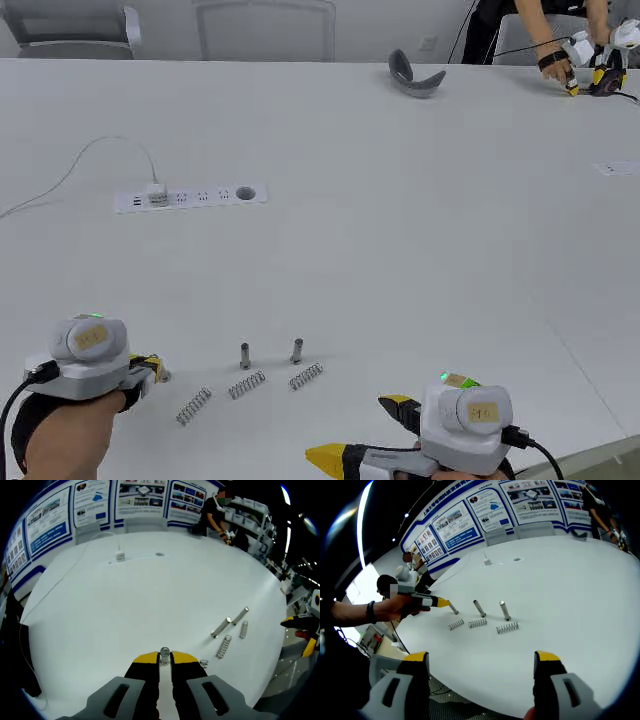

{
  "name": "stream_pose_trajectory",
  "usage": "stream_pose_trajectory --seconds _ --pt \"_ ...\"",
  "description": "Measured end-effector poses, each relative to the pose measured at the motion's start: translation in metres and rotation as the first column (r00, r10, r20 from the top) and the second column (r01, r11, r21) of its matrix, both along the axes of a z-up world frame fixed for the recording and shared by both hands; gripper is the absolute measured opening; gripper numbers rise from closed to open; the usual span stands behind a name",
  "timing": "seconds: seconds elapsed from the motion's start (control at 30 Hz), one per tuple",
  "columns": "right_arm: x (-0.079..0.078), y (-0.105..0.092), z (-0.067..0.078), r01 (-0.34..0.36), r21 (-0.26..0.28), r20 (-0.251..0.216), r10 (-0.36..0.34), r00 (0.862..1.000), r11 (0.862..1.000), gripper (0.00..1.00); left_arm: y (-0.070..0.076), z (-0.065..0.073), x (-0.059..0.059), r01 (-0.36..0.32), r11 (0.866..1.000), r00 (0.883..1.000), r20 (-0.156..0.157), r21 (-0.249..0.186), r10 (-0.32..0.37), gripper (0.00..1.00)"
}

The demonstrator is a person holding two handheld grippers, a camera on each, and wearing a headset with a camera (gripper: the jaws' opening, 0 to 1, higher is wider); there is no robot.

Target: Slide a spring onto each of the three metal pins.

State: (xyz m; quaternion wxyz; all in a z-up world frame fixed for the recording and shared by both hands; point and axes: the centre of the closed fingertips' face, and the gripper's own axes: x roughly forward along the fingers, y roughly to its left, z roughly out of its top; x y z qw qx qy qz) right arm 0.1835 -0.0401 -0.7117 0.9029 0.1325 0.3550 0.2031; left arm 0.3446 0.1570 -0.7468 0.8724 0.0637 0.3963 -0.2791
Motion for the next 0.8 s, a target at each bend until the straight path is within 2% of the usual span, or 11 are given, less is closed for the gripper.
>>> stream_pose_trajectory --seconds 0.3,0.53,0.8 --pt "0.000 0.000 0.000 0.003 0.003 -0.001 -0.003 1.000 1.000 0.88 -0.002 -0.001 -0.002 0.032 0.999 0.999 0.025 0.023 -0.033 0.07" --pt "0.000 0.000 0.000 0.002 0.005 -0.002 -0.002 1.000 1.000 0.88 -0.003 -0.006 -0.003 0.041 0.999 0.999 0.029 0.024 -0.042 0.07" --pt "0.000 0.003 -0.001 -0.005 0.008 -0.005 0.005 1.000 1.000 0.87 -0.011 -0.007 -0.009 0.074 0.996 0.996 0.052 0.046 -0.077 0.07"
